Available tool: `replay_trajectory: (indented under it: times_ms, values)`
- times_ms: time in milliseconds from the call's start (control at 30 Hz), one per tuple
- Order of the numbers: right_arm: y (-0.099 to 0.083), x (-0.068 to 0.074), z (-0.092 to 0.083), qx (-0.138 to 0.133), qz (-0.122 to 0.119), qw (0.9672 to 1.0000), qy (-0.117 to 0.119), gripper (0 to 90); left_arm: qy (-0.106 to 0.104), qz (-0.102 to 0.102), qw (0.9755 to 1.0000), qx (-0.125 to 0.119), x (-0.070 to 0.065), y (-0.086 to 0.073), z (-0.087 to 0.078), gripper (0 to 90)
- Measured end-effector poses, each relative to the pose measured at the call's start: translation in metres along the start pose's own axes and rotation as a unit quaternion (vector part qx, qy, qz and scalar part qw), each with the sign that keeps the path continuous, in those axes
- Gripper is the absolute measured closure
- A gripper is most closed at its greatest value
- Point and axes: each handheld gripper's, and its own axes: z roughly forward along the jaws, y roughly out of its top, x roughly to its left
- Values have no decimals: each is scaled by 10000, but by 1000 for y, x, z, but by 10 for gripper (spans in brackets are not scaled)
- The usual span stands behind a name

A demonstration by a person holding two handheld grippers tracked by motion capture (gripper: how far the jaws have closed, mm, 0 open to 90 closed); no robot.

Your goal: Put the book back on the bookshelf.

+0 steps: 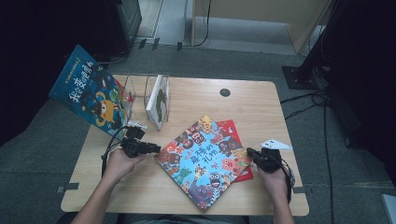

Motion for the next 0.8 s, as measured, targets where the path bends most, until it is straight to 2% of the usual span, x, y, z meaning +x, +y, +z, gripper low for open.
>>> replay_trajectory:
  times_ms: [100, 400, 533, 600, 667, 800]
  values:
    - [-4, -2, -4, 73, 48, 10000, -38, 898, -45, 24, 10000, 42, 1, 3, 5, 602]
    - [-16, -2, -17, 85, 40, 10000, -13, 900, -98, 155, 9998, 113, -1, 5, 16, 597]
    - [-21, 1, -18, 361, -104, 9993, -44, 900, -136, 146, 9997, 109, -1, 5, 17, 581]
    - [-21, 1, -18, 337, -155, 9993, -61, 900, -158, 142, 9997, 133, -1, 5, 19, 577]
    - [-20, 1, -17, 305, -75, 9995, -15, 900, -166, 153, 9996, 149, -1, 5, 20, 568]
    - [-18, 0, -11, 230, -63, 9997, -9, 899, -174, 145, 9996, 159, -1, 5, 20, 534]
